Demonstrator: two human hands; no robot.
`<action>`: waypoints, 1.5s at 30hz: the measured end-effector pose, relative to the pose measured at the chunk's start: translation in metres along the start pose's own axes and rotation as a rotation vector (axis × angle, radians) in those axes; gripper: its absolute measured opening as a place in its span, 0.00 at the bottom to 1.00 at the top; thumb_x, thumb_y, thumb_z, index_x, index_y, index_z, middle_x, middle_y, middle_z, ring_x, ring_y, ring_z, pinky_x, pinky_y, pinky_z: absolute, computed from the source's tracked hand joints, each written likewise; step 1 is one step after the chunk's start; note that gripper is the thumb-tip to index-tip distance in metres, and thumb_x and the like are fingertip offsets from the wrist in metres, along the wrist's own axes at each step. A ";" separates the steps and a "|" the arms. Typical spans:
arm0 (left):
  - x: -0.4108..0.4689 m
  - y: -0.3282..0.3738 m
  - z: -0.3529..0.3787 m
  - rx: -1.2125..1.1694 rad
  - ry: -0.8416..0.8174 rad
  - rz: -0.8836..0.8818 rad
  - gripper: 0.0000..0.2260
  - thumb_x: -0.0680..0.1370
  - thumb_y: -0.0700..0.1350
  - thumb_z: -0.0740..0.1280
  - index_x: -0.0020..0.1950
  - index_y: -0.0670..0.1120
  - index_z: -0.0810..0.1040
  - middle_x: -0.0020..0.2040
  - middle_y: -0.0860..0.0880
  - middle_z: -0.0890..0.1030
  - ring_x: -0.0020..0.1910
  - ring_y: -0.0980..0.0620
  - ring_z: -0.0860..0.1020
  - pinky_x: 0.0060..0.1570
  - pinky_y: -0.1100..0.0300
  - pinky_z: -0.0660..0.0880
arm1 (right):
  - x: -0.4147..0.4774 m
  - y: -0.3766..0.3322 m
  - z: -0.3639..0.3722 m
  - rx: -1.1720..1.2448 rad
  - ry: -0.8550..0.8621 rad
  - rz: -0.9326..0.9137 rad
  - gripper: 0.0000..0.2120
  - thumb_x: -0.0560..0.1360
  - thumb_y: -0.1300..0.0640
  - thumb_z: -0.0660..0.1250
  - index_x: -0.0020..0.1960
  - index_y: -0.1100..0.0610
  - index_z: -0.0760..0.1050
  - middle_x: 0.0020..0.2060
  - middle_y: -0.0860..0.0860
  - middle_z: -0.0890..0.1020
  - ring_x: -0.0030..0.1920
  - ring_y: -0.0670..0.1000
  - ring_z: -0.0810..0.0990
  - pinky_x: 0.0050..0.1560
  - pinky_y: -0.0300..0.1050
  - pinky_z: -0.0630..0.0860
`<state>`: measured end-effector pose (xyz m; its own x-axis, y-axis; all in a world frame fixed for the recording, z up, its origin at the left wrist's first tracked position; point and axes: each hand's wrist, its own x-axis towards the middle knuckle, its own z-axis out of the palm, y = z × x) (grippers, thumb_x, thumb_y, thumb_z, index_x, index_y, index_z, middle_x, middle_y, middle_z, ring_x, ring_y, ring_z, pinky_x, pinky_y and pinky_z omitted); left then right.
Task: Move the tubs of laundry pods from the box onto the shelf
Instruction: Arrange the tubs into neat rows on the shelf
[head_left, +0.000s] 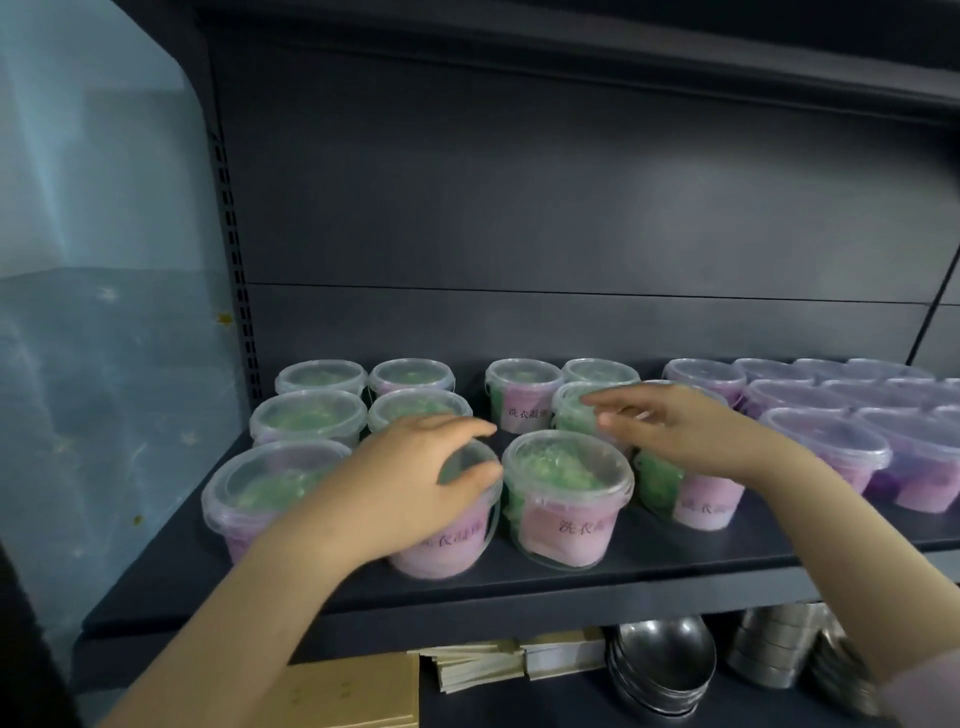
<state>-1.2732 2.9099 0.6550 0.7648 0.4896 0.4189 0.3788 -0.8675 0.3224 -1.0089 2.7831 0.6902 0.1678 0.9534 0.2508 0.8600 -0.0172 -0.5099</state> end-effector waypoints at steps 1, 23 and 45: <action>0.008 0.001 -0.002 0.038 0.036 -0.010 0.28 0.73 0.69 0.52 0.70 0.61 0.69 0.70 0.63 0.70 0.71 0.61 0.65 0.70 0.56 0.63 | 0.009 0.006 -0.007 -0.040 0.010 0.011 0.15 0.78 0.45 0.64 0.63 0.42 0.77 0.59 0.38 0.80 0.55 0.34 0.77 0.54 0.25 0.69; 0.042 0.008 0.018 0.190 -0.281 -0.415 0.35 0.76 0.70 0.49 0.79 0.55 0.49 0.79 0.56 0.50 0.78 0.55 0.50 0.73 0.55 0.50 | 0.098 0.012 0.027 -0.181 -0.408 -0.113 0.27 0.80 0.37 0.51 0.64 0.53 0.77 0.61 0.47 0.75 0.63 0.47 0.73 0.70 0.50 0.65; 0.039 0.000 0.023 0.176 -0.262 -0.353 0.36 0.77 0.69 0.48 0.80 0.52 0.49 0.80 0.53 0.50 0.78 0.53 0.48 0.76 0.53 0.47 | 0.174 0.010 0.035 -0.117 -0.378 0.091 0.31 0.79 0.34 0.46 0.75 0.48 0.66 0.71 0.45 0.71 0.71 0.50 0.70 0.67 0.42 0.59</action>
<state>-1.2312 2.9271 0.6517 0.6703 0.7384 0.0742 0.7047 -0.6647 0.2482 -0.9881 2.9592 0.6999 0.0754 0.9896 -0.1226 0.9027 -0.1199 -0.4133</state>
